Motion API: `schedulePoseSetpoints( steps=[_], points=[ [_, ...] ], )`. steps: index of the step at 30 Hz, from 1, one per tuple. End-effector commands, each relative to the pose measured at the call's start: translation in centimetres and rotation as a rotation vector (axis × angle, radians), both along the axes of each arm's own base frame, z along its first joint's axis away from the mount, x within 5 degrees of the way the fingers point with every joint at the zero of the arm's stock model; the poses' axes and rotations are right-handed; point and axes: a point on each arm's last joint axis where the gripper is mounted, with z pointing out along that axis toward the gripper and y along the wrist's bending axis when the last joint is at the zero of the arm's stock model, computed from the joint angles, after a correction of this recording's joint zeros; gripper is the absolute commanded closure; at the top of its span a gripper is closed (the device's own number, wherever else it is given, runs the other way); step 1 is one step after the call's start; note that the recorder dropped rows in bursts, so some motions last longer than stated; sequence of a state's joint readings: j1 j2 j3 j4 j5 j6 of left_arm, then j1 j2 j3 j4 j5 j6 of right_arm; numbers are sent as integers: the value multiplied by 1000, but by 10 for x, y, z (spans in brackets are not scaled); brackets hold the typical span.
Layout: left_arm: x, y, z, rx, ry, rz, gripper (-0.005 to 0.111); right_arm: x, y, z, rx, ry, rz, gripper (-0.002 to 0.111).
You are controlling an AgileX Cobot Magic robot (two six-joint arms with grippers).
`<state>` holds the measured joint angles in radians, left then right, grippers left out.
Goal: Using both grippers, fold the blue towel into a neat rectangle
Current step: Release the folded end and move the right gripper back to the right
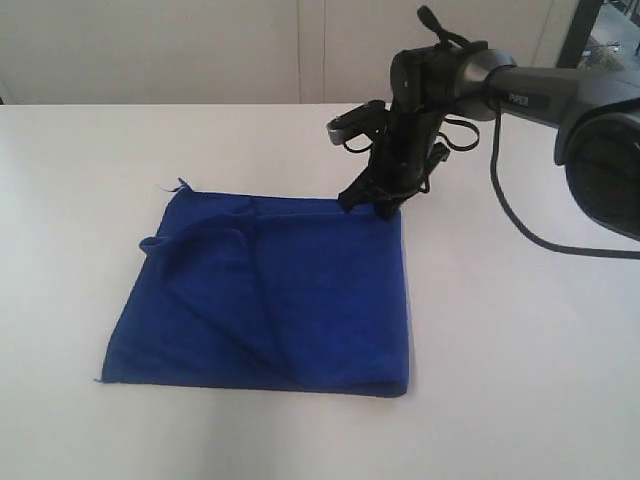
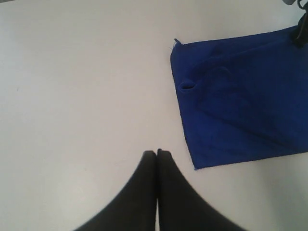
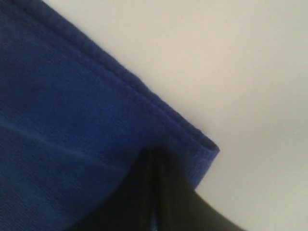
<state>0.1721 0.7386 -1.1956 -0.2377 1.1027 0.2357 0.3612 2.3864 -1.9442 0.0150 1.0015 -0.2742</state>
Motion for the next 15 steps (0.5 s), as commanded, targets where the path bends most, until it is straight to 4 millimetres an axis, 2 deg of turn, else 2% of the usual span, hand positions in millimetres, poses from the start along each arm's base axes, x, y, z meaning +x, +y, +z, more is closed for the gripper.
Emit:
schedulePoseSetpoints(
  steps=[1,5,8,15],
  points=[
    [-4,-1,2,-8,-3,4,107,-7,-33,-17,-105,198,-55,108],
    [-4,-1,2,-8,-3,4,107,-5,-52,-14,-101,226,-179,108],
    [-4,-1,2,-8,-3,4,107,-6,-58,-12,-100,233,-215,108],
    [-4,-1,2,-8,-3,4,107,-39,-67,-26,-139,335,-260,108]
  ],
)
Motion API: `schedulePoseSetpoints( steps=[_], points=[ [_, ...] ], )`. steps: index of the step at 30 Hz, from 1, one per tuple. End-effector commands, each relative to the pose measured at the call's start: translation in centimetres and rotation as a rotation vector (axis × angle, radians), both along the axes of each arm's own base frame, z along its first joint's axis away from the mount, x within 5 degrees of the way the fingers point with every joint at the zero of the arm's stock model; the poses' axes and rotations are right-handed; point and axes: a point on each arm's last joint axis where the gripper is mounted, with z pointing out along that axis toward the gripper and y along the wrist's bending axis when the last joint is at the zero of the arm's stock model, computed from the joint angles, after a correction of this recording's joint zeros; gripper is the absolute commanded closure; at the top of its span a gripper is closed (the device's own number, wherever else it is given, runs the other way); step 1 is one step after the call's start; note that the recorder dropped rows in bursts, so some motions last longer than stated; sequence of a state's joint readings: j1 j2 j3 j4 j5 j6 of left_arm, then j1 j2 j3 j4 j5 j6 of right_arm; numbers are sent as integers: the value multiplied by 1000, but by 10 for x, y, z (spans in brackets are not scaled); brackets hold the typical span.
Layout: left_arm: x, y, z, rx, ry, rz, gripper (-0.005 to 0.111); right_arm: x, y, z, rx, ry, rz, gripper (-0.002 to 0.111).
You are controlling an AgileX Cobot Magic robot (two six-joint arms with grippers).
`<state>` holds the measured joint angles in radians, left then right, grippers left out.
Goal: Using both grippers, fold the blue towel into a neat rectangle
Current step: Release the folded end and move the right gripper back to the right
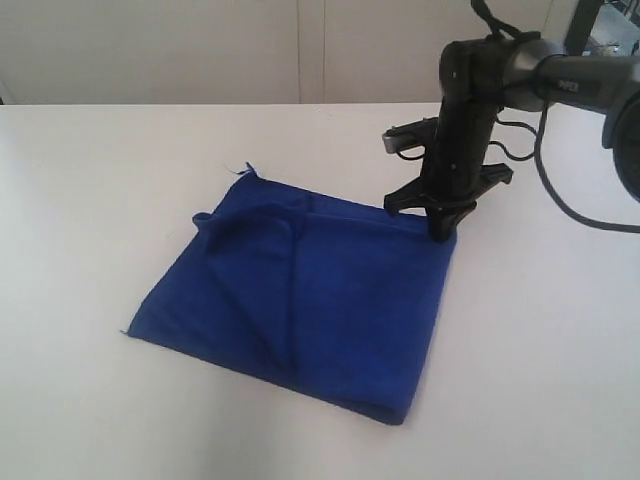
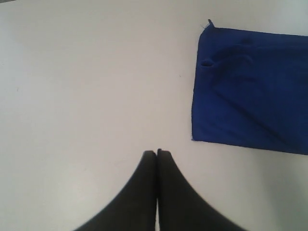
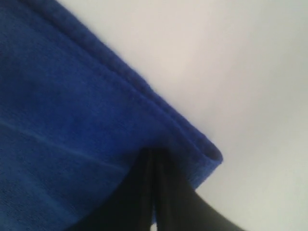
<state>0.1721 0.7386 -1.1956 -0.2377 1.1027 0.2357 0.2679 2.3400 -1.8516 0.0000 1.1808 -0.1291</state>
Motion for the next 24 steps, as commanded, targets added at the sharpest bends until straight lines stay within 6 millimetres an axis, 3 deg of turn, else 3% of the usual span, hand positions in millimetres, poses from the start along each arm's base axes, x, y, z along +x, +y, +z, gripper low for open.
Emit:
schedulePoseSetpoints(
  steps=[1,6,18,24],
  points=[
    [-4,-1,2,-8,-3,4,107,-29,-15,-26,-61,136,-27,108],
    [-4,-1,2,-8,-3,4,107,-55,-21,-24,-62,135,-43,108],
    [-4,-1,2,-8,-3,4,107,-130,-40,11,-36,48,-81,108],
    [-4,-1,2,-8,-3,4,107,-135,-41,46,20,-100,-89,108]
  ],
)
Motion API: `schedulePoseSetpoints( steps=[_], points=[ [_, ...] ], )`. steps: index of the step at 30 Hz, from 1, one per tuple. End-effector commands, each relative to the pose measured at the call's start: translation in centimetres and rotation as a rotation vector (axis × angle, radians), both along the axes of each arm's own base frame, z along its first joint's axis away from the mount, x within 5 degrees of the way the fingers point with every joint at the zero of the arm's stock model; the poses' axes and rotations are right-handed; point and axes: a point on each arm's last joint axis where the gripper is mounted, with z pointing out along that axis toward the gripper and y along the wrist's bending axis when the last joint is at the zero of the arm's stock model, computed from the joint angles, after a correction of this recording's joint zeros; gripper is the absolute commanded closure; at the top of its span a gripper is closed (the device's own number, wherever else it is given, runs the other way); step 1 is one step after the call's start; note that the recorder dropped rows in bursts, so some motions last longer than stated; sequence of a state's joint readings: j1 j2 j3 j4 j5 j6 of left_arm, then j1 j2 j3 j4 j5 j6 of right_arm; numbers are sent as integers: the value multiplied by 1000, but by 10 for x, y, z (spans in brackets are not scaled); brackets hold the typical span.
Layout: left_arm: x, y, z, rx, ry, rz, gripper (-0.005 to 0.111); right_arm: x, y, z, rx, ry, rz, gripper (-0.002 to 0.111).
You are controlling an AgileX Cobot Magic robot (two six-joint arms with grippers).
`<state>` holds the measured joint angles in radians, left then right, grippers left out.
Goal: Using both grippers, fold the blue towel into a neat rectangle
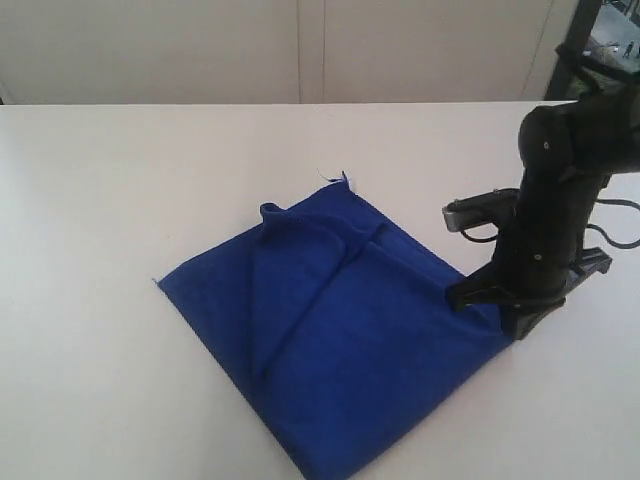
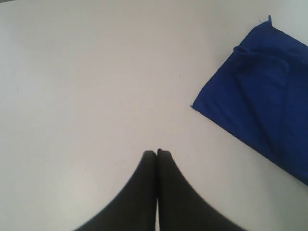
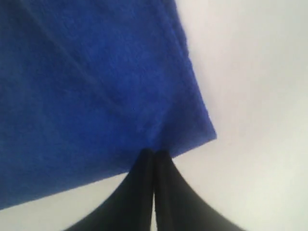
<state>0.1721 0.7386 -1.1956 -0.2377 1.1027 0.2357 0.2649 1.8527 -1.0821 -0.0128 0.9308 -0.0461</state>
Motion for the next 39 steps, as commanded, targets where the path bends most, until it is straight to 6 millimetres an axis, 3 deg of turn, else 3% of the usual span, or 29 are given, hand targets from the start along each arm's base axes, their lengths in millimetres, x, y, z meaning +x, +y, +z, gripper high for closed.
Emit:
schedulePoseSetpoints(
  steps=[1,5,10,16,21,28,33,38,39],
  points=[
    [-4,-1,2,-8,-3,4,107,4,1,34,57,-172,-16,108],
    [-4,-1,2,-8,-3,4,107,19,12,62,160,-299,-2,108],
    [-4,-1,2,-8,-3,4,107,45,44,71,278,-363,65,108],
    [-4,-1,2,-8,-3,4,107,86,89,48,328,-406,129,108],
    [-4,-1,2,-8,-3,4,107,116,107,18,324,-456,184,108],
    [-4,-1,2,-8,-3,4,107,135,105,-20,280,-422,192,108],
    [-4,-1,2,-8,-3,4,107,140,100,-29,233,-419,214,108],
    [-4,-1,2,-8,-3,4,107,145,72,-35,94,-379,139,108],
    [-4,-1,2,-8,-3,4,107,146,58,-37,44,-352,119,108]
  ],
)
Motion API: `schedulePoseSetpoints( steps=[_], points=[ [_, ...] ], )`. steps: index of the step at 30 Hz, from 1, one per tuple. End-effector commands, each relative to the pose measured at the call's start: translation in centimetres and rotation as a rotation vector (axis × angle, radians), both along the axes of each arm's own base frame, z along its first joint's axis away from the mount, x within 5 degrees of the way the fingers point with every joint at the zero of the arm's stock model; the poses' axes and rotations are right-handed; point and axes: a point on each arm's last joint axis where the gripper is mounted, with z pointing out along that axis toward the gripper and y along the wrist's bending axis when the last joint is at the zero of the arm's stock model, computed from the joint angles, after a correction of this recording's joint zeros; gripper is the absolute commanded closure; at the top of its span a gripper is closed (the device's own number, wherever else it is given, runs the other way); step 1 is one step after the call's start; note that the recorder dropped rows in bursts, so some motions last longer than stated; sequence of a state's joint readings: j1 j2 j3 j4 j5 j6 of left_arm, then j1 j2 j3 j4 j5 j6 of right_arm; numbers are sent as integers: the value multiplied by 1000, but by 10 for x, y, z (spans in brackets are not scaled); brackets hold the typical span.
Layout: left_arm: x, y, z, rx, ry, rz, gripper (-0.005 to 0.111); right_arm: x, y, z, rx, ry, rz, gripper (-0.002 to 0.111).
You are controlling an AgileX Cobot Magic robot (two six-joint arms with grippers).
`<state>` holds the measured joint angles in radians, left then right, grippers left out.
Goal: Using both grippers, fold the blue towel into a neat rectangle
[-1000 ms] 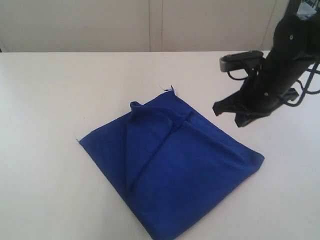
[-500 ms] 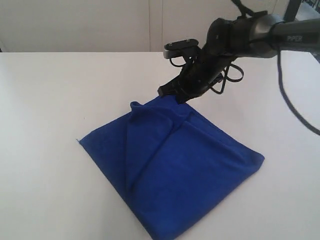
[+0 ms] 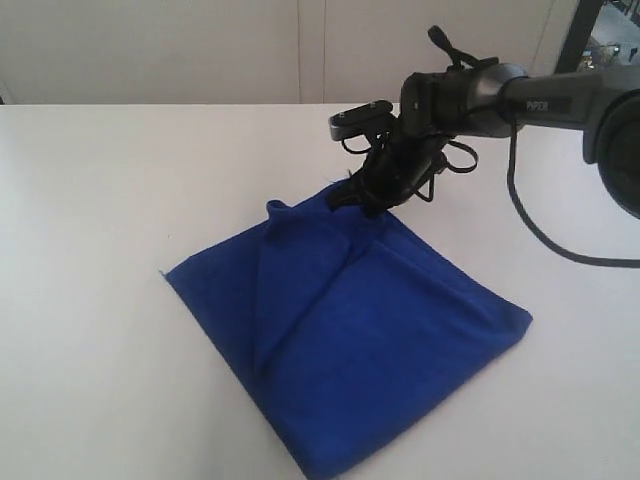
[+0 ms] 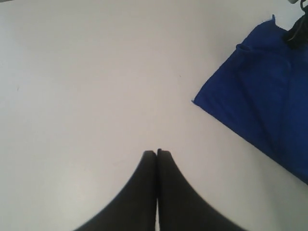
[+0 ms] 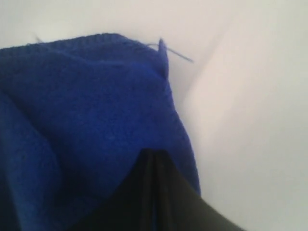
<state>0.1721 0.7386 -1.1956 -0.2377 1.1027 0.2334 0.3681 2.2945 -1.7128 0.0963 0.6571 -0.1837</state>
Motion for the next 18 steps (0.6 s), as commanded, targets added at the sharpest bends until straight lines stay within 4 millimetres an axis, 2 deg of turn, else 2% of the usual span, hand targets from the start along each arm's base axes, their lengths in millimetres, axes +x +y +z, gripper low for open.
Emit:
schedulePoseSetpoints(
  steps=[1,6,12,15,17,18],
  points=[
    [-4,-1,2,-6,-3,3,107,6,-46,-14,-166,82,-94,108],
    [-4,-1,2,-6,-3,3,107,11,-79,-14,-189,120,-238,108],
    [-4,-1,2,-6,-3,3,107,12,-109,-11,-243,143,-369,108],
    [-4,-1,2,-6,-3,3,107,12,-107,16,-214,85,-382,108],
    [-4,-1,2,-6,-3,3,107,11,-105,43,-182,20,-389,108],
    [-4,-1,2,-6,-3,3,107,8,-101,62,-165,-20,-383,108]
  ],
)
